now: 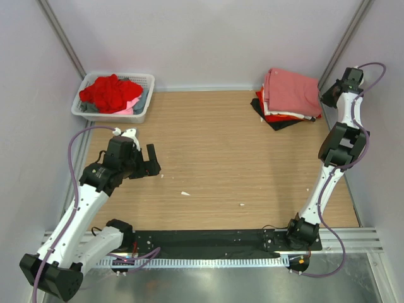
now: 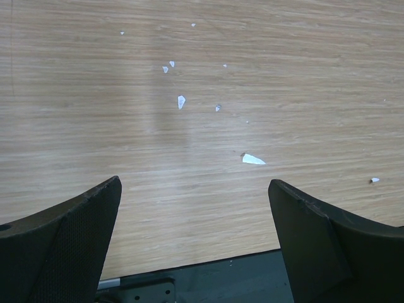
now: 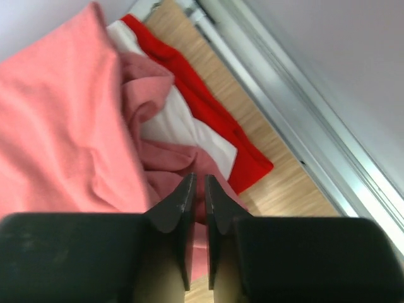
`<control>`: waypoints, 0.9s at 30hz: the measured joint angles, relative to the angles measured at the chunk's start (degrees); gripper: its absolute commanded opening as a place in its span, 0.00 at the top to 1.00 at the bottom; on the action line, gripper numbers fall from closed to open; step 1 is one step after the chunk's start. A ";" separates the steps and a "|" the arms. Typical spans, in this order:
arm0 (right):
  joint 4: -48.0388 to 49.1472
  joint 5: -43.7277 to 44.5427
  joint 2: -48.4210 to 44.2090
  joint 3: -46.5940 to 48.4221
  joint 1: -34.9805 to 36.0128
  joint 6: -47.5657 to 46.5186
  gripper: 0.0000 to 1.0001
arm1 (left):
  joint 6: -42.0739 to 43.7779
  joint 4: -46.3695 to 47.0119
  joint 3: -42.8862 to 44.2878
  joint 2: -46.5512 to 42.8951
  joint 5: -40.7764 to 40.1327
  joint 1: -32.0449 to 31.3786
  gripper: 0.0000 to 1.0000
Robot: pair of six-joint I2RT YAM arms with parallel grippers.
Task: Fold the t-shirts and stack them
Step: Reset both grippers
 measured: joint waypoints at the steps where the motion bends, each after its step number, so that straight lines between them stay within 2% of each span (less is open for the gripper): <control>1: -0.11 1.40 -0.31 -0.44 0.28 -0.17 0.51 | 0.00 0.00 0.00 -0.02 0.00 0.00 0.00; 2: 0.52 2.97 -1.20 -2.08 0.61 -0.22 0.28 | 0.00 0.00 0.00 -0.11 0.00 0.00 0.00; 3: 1.11 4.13 -2.75 -4.55 0.90 0.15 0.24 | 0.00 0.00 0.00 -0.24 0.00 0.00 0.00; 5: 1.31 5.16 -5.86 -8.39 0.96 0.20 0.23 | 0.00 0.00 0.00 -0.76 -0.02 0.00 0.00; 15: 2.78 0.09 -7.06 -2.69 0.37 2.60 0.34 | 0.02 0.02 0.00 -2.78 -0.02 -0.02 0.00; 27: 3.76 -5.20 0.61 -2.38 0.55 4.42 0.50 | 0.02 0.02 0.00 -2.73 0.04 -0.02 0.00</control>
